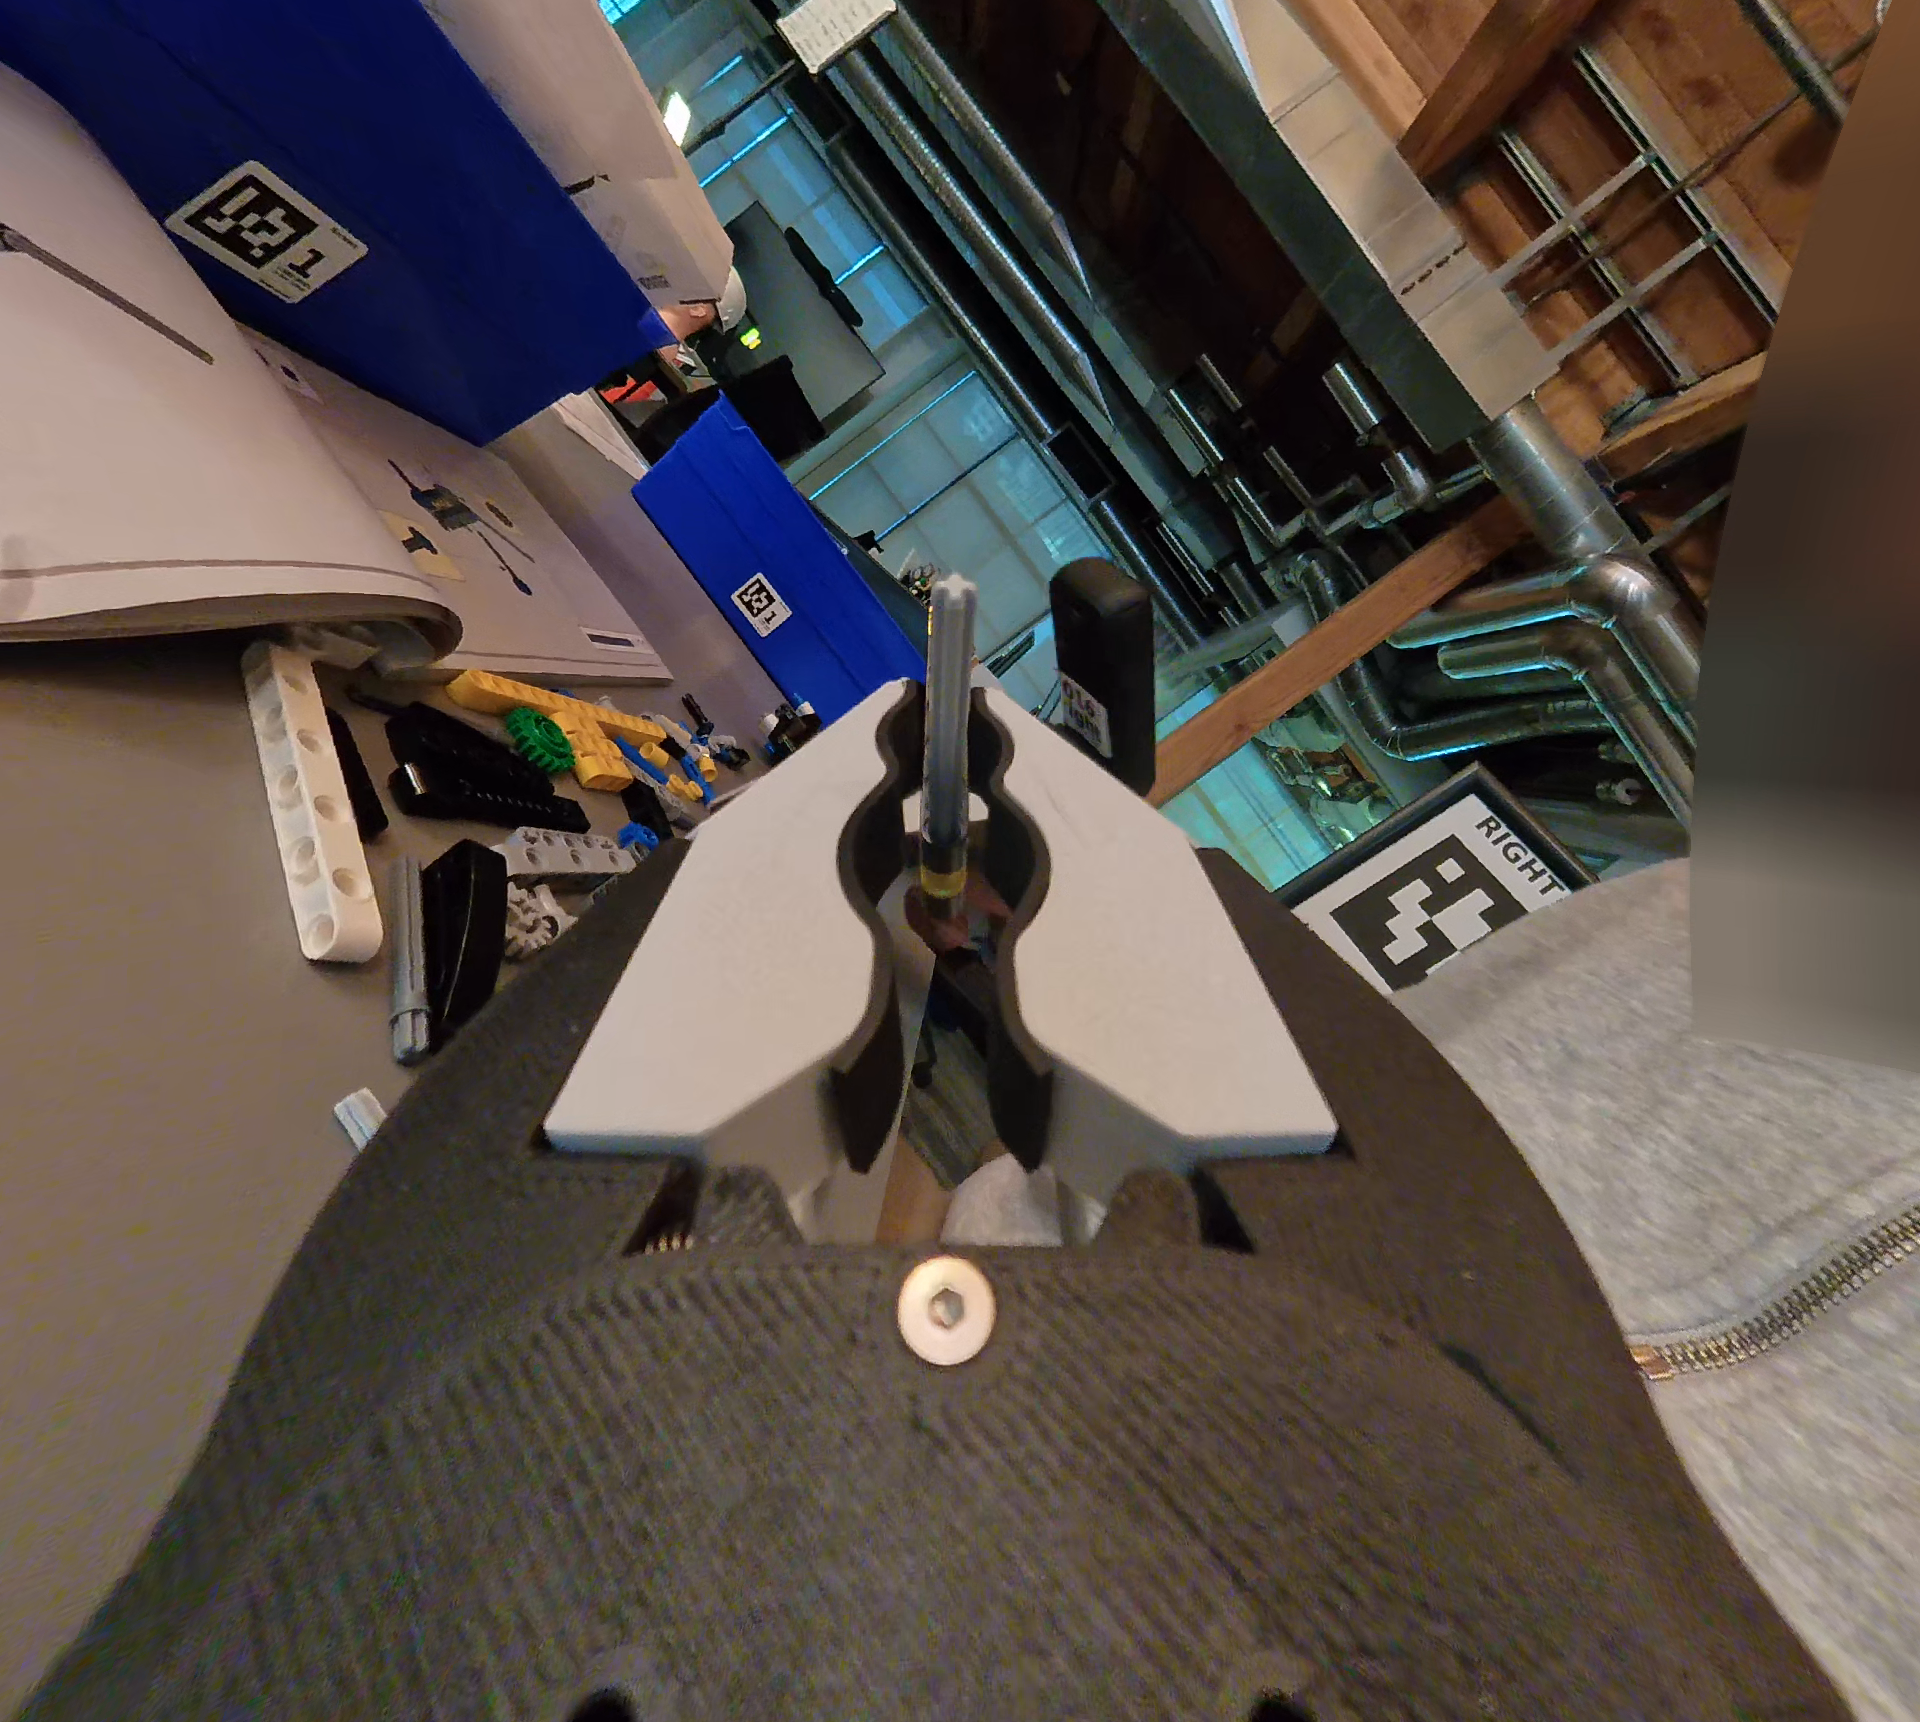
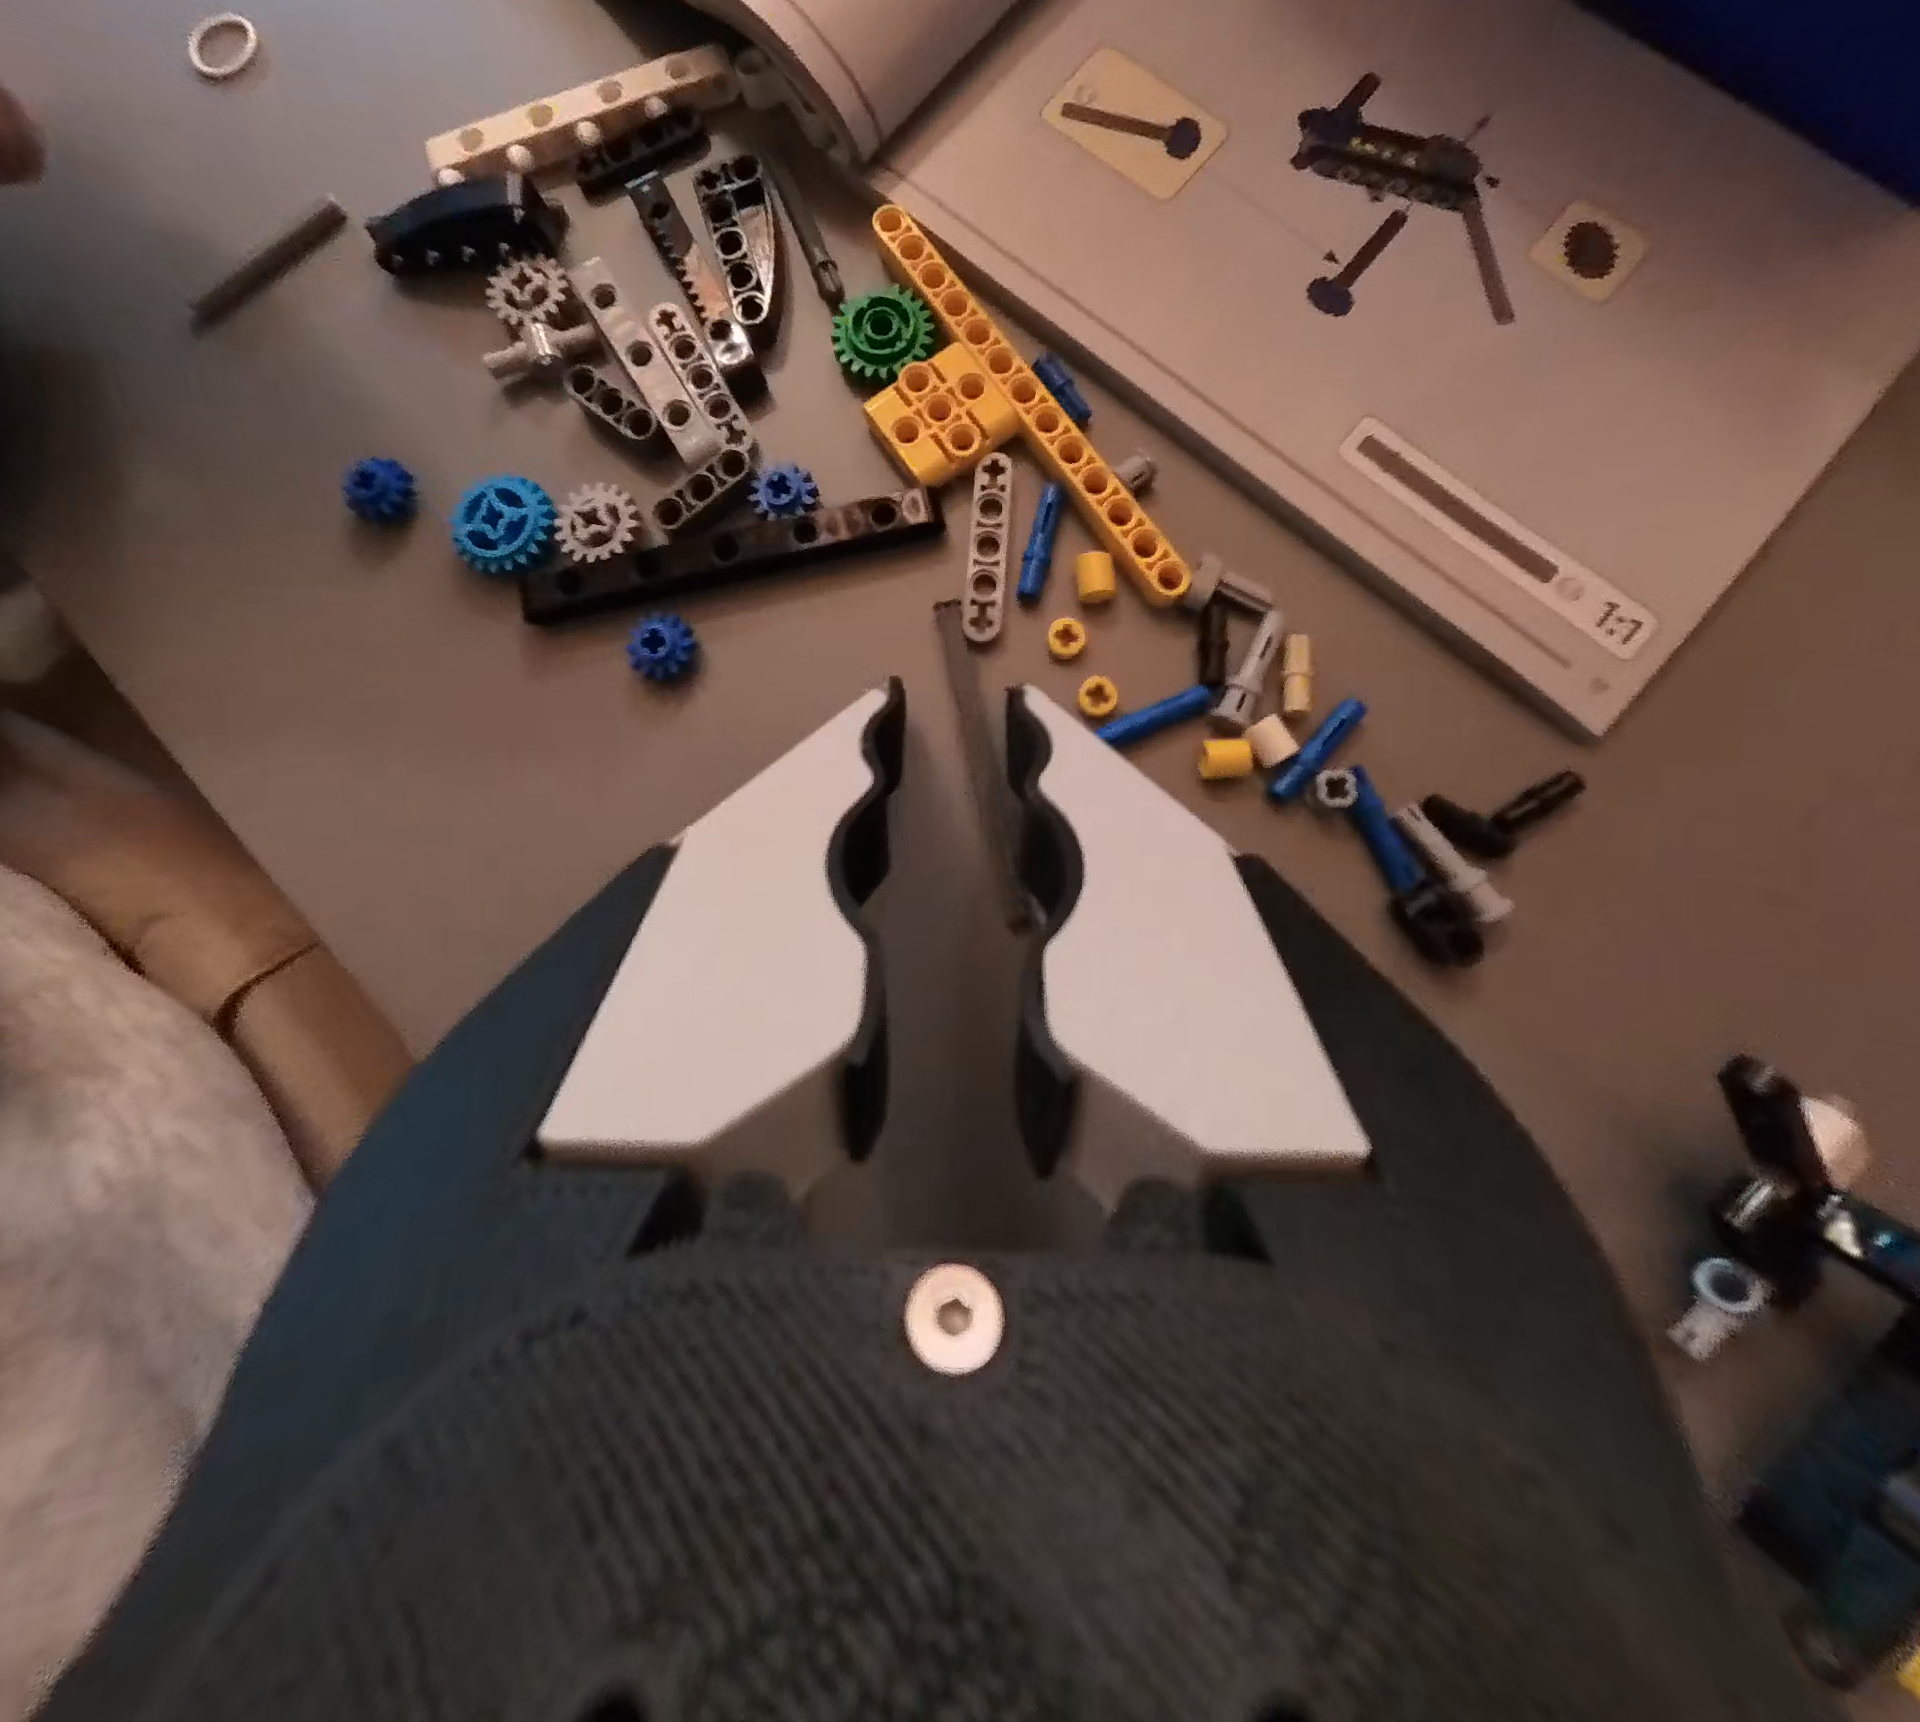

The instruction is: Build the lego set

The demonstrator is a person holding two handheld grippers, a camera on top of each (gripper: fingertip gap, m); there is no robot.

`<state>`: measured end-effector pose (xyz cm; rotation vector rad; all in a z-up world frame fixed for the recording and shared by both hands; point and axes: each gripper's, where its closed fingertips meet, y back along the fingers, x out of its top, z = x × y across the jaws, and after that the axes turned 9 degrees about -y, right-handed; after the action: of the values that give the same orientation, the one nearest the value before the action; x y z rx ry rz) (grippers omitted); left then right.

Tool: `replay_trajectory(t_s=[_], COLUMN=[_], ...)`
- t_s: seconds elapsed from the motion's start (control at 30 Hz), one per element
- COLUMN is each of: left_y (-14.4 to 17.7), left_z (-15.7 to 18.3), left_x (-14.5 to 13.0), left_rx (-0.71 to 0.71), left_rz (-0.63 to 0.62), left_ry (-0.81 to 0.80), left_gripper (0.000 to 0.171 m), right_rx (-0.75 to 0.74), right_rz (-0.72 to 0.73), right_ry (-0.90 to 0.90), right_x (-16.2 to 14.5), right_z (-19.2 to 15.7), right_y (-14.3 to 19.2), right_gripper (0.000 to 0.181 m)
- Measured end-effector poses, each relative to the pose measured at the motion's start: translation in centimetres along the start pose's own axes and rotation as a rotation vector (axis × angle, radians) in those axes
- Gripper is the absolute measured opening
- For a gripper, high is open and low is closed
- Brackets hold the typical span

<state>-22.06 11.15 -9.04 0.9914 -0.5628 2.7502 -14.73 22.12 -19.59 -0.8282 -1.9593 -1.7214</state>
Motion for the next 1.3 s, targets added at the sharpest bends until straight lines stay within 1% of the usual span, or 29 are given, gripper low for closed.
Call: replay_trajectory(t_s=[0.23, 0.57, 0.8, 1.07, 1.2, 1.3], left_y=[0.0, 0.0, 0.1, 0.0, 0.0, 0.0], left_z=[0.0, 0.0, 0.0, -0.1, -0.1, -0.1], left_x=[0.0, 0.0, 0.1, 0.1, 0.1, 0.1], left_rx=[0.0, -0.005, -0.006, -0.006, -0.006, -0.006], left_rz=[-0.001, 0.004, 0.006, 0.005, 0.005, 0.007], left_ry=[0.004, 0.013, 0.017, 0.018, 0.017, 0.018], left_gripper=[0.005, 0.005, 0.006, 0.006, 0.006, 0.006], right_rx=[0.014, 0.064, 0.08, 0.104, 0.113, 0.102], right_rz=[-0.021, -0.025, -0.045, -0.037, -0.033, 0.01], right_ry=[-0.006, 0.013, 0.069, 0.045, 0.033, 0.014], right_x=[-0.3, -0.7, -1.4, -1.7, -1.6, -0.8], right_z=[-0.2, -1.7, -2.8, -3.2, -3.1, -2.4], right_y=[-0.2, -0.3, 0.1, 0.2, 0.5, 1.5], right_gripper=[0.011, 0.003, 0.003, 0.003, 0.011, 0.012])
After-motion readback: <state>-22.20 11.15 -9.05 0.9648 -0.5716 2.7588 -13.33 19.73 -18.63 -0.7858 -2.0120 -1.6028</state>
